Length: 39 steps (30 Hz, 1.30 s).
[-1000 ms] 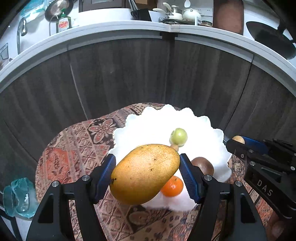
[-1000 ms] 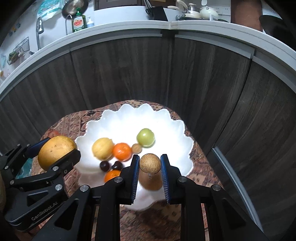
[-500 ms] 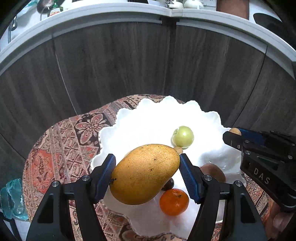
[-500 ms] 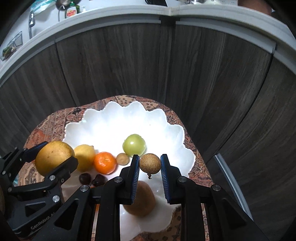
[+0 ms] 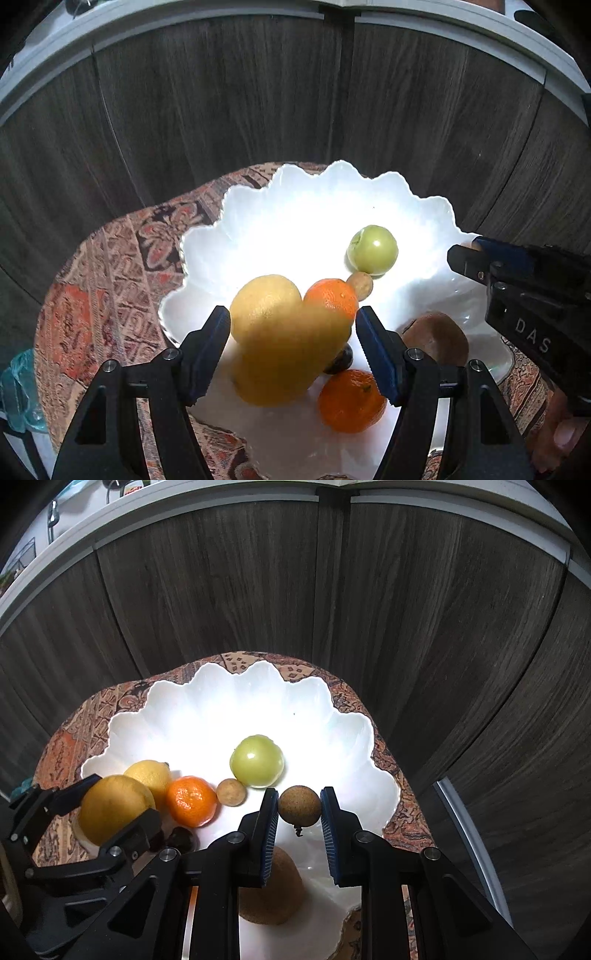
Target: Organize fruits
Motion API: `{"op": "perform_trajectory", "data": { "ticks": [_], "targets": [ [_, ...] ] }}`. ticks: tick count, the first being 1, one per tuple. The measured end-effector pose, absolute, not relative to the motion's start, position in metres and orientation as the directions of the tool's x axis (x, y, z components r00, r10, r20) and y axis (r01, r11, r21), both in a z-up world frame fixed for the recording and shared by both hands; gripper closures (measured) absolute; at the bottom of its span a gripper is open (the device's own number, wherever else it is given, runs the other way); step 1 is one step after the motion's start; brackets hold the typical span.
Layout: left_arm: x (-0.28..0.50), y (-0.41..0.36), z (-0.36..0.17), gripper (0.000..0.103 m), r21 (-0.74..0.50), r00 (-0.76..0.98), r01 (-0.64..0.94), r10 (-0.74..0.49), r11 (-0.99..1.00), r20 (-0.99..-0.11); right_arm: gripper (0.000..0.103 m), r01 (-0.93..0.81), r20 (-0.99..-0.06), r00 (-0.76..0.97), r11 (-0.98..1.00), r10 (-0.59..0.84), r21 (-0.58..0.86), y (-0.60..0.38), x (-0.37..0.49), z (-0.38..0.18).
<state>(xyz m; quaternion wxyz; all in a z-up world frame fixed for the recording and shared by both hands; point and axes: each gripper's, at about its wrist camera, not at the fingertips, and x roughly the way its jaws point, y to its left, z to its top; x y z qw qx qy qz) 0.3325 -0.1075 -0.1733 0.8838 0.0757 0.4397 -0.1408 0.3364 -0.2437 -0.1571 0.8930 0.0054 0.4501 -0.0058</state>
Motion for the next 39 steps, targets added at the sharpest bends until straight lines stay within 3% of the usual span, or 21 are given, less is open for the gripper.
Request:
{"op": "perform_trajectory", "data": {
  "ticks": [2, 4, 7, 12, 39],
  "targets": [
    [0.332, -0.106, -0.170, 0.018, 0.020, 0.582, 0.307, -0.172, 0.951, -0.795, 0.068, 0.013, -0.801, 0.599, 1.000, -0.008, 0.000, -0.242, 0.335, -0.155],
    [0.331, -0.103, -0.165, 0.018, 0.027, 0.593, 0.300, -0.164, 0.953, -0.788, 0.044, 0.022, -0.791, 0.611, 1.000, -0.022, -0.010, -0.242, 0.333, -0.151],
    [0.329, -0.098, -0.158, 0.010, 0.042, 0.610, 0.283, -0.146, 0.958, -0.779, 0.024, 0.043, -0.771, 0.634, 0.999, -0.053, -0.034, -0.241, 0.328, -0.143],
    [0.323, -0.091, -0.145, 0.004, 0.053, 0.634, 0.259, -0.128, 0.964, -0.763, 0.014, 0.068, -0.752, 0.654, 0.996, -0.084, -0.052, -0.239, 0.321, -0.129],
    [0.234, -0.060, -0.067, 0.000, 0.065, 0.730, 0.229, -0.128, 0.971, -0.671, 0.011, 0.126, -0.678, 0.728, 0.992, -0.101, -0.012, -0.228, 0.223, -0.060]
  ]
}}
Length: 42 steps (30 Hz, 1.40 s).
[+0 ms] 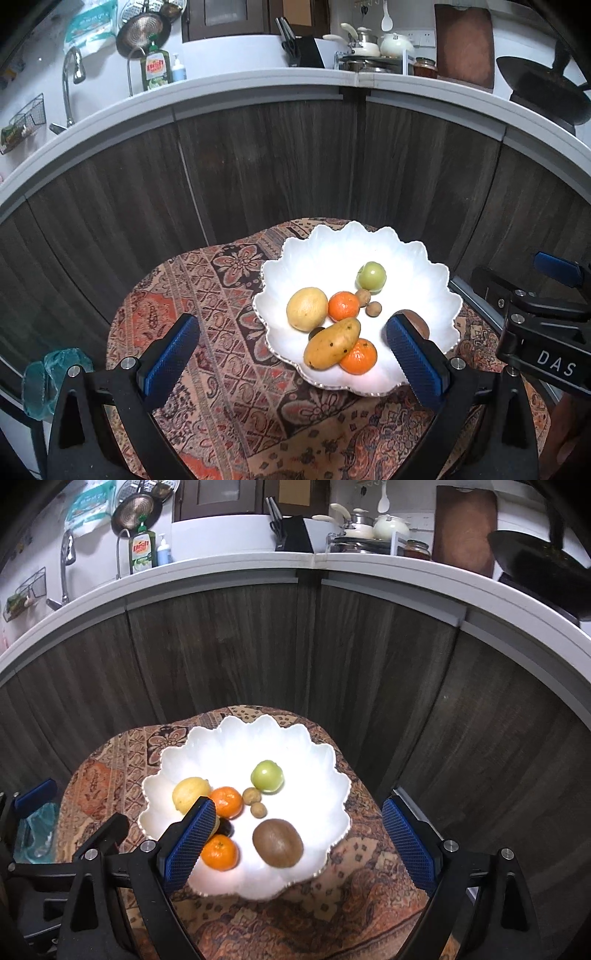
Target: Organize fruits
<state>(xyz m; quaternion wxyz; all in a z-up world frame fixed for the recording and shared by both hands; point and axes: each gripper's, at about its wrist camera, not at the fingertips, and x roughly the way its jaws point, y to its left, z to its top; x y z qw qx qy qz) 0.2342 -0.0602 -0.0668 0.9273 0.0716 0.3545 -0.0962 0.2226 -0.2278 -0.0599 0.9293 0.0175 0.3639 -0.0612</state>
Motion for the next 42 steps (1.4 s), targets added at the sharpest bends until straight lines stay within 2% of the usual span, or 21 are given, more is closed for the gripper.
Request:
{"op": "perform_trajectory", "data": {
  "ticks": [20, 42],
  "targets": [
    [0.155, -0.047, -0.039, 0.000, 0.035, 0.763, 0.208, -0.139, 0.978, -0.632, 0.011, 0.159, -0.642, 0.761, 0.986, -0.095, 0.043, -0.234, 0.137, -0.036],
    [0.099, -0.016, -0.024, 0.000, 0.031, 0.787, 0.155, -0.104, 0.987, -0.608, 0.011, 0.122, -0.618, 0.782, 0.992, -0.077, 0.030, -0.213, 0.082, -0.030]
  ]
}}
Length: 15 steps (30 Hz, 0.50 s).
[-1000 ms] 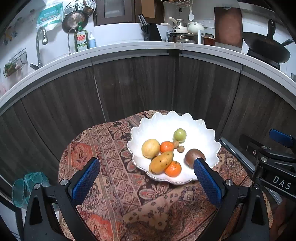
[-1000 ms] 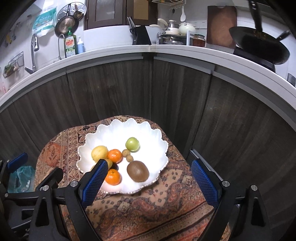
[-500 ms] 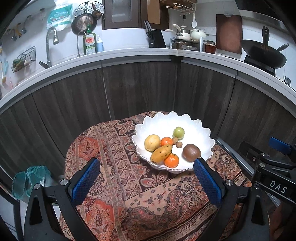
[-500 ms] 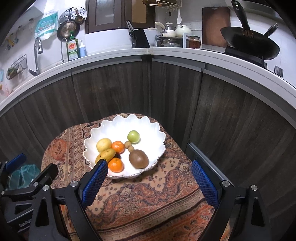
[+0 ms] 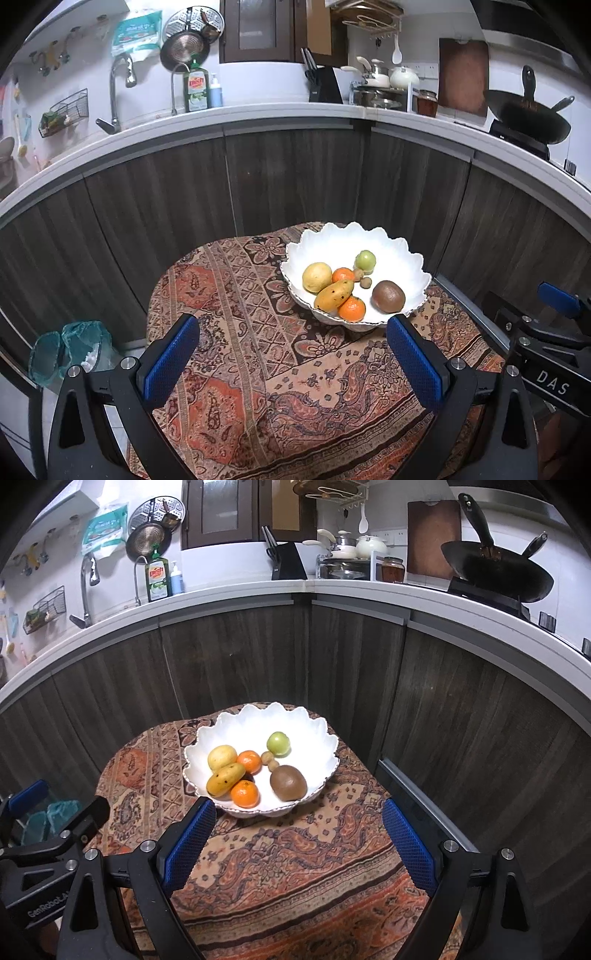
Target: Organize fruits
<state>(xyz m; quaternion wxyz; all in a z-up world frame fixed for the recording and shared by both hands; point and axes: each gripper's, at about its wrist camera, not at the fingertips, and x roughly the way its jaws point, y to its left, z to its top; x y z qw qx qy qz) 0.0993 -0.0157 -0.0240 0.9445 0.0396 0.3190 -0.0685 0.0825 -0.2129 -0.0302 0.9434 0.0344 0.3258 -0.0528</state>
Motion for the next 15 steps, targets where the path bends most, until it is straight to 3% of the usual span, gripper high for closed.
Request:
{"op": "perform_trajectory", "data": {
  "ticks": [15],
  "targets": [
    [0.080, -0.015, -0.013, 0.000, 0.042, 0.806, 0.158, -0.105, 0.987, -0.582, 0.011, 0.110, -0.596, 0.801, 0.993, -0.060, 0.047, -0.212, 0.061, -0.019]
  ]
}}
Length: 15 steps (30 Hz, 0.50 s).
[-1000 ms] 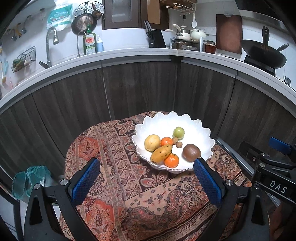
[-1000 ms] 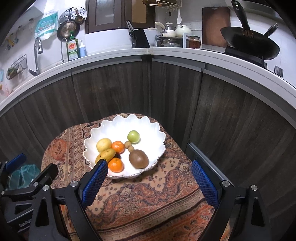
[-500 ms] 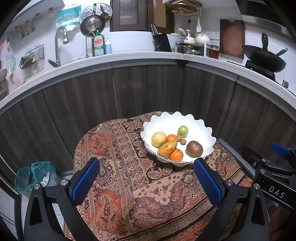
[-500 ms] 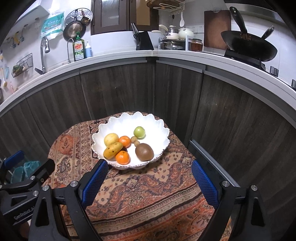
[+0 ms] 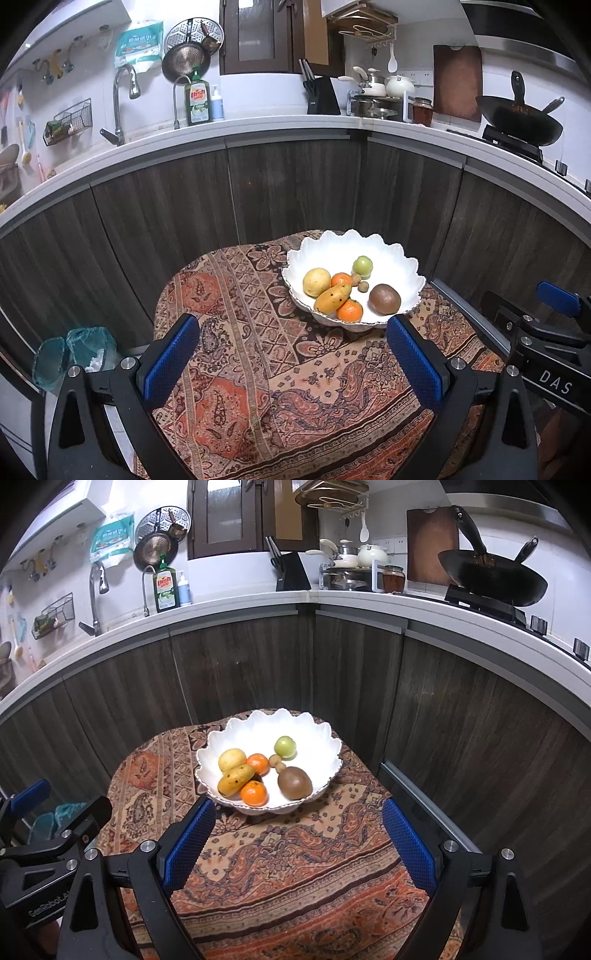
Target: Organize fruits
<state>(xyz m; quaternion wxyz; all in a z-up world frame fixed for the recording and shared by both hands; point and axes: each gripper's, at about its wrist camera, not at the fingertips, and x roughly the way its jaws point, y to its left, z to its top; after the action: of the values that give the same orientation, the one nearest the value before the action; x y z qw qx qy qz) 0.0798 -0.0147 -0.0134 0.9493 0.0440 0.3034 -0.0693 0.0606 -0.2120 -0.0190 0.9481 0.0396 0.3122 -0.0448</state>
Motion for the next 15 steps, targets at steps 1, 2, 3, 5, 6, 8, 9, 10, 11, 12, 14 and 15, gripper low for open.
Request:
{"op": "perform_trajectory", "data": {
  "ticks": [1, 2, 3, 5, 6, 8, 9, 10, 11, 12, 14, 15],
  "targets": [
    [0.0794, -0.0149, -0.0130, 0.000, 0.040, 0.806, 0.158, -0.106, 0.987, -0.582, 0.011, 0.111, -0.595, 0.802, 0.993, -0.061, 0.048, -0.2128, 0.0598, -0.0186],
    [0.0791, -0.0153, -0.0127, 0.000, 0.040, 0.807, 0.158, -0.106, 0.987, -0.581, 0.011, 0.111, -0.593, 0.803, 0.993, -0.061, 0.048, -0.2134, 0.0595, -0.0181],
    [0.0788, -0.0158, -0.0123, 0.000, 0.041, 0.807, 0.160, -0.106, 0.986, -0.581, 0.011, 0.111, -0.593, 0.803, 0.993, -0.062, 0.047, -0.2136, 0.0600, -0.0174],
    [0.0790, -0.0160, -0.0117, 0.000, 0.042, 0.808, 0.160, -0.106, 0.986, -0.580, 0.011, 0.113, -0.592, 0.803, 0.992, -0.063, 0.047, -0.2138, 0.0600, -0.0176],
    [0.0791, -0.0164, -0.0115, 0.000, 0.044, 0.809, 0.158, -0.104, 0.986, -0.579, 0.011, 0.115, -0.592, 0.803, 0.992, -0.065, 0.047, -0.2140, 0.0600, -0.0178],
    [0.0797, -0.0166, -0.0108, 0.000, 0.046, 0.810, 0.157, -0.102, 0.986, -0.577, 0.011, 0.116, -0.592, 0.803, 0.992, -0.067, 0.045, -0.2143, 0.0601, -0.0184],
    [0.0797, -0.0167, -0.0106, 0.000, 0.049, 0.812, 0.157, -0.101, 0.986, -0.575, 0.011, 0.116, -0.593, 0.802, 0.992, -0.067, 0.045, -0.2143, 0.0603, -0.0188],
    [0.0798, -0.0173, -0.0104, 0.000, 0.050, 0.812, 0.156, -0.099, 0.986, -0.575, 0.011, 0.116, -0.593, 0.802, 0.992, -0.066, 0.046, -0.2145, 0.0607, -0.0188],
    [0.0798, -0.0171, -0.0102, 0.000, 0.049, 0.812, 0.155, -0.099, 0.987, -0.575, 0.011, 0.116, -0.593, 0.802, 0.992, -0.067, 0.045, -0.2145, 0.0607, -0.0191],
    [0.0800, -0.0169, -0.0102, 0.000, 0.049, 0.812, 0.158, -0.101, 0.986, -0.575, 0.011, 0.115, -0.594, 0.802, 0.992, -0.066, 0.044, -0.2146, 0.0608, -0.0188],
    [0.0804, -0.0171, -0.0102, 0.000, 0.052, 0.812, 0.157, -0.099, 0.986, -0.575, 0.011, 0.116, -0.594, 0.802, 0.992, -0.067, 0.044, -0.2144, 0.0609, -0.0192],
    [0.0807, -0.0171, -0.0103, 0.000, 0.051, 0.811, 0.157, -0.100, 0.986, -0.576, 0.011, 0.115, -0.594, 0.802, 0.992, -0.067, 0.044, -0.2147, 0.0609, -0.0193]
  ]
}}
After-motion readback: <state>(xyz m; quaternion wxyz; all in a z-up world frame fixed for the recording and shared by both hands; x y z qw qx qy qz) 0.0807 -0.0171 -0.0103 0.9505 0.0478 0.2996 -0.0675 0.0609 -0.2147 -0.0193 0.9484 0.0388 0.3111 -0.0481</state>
